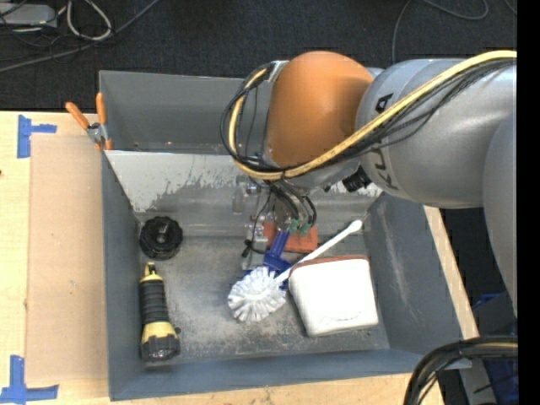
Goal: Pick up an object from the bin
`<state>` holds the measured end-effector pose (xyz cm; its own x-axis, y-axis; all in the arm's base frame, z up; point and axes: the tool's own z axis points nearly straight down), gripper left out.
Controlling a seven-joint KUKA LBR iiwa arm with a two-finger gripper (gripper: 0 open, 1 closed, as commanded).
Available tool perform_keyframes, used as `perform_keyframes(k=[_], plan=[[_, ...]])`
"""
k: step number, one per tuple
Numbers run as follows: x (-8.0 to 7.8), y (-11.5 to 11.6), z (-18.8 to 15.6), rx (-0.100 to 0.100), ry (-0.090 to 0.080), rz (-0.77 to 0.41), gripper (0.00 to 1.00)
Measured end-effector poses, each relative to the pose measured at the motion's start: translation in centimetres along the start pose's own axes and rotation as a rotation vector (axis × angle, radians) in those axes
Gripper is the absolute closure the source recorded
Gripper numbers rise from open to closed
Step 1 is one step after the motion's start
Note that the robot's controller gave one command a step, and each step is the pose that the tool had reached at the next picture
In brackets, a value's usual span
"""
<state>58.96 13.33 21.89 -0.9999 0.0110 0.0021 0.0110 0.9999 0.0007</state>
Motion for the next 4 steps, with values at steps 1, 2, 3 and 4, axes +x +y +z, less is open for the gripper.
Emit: perform_keyframes(k=[1, 2, 3, 4], plan=[[0.0, 0.0, 0.0, 0.0, 0.0, 0.0, 0.0], [1.8, -1.4, 1.8, -0.001, -0.006, -0.09, 0.0], [4.9, -6.7, 5.7, 0.0, 0.002, -0.182, 0.0], [7.4, -2.8, 7.5, 0.0, 0.004, -0.337, 0.0]])
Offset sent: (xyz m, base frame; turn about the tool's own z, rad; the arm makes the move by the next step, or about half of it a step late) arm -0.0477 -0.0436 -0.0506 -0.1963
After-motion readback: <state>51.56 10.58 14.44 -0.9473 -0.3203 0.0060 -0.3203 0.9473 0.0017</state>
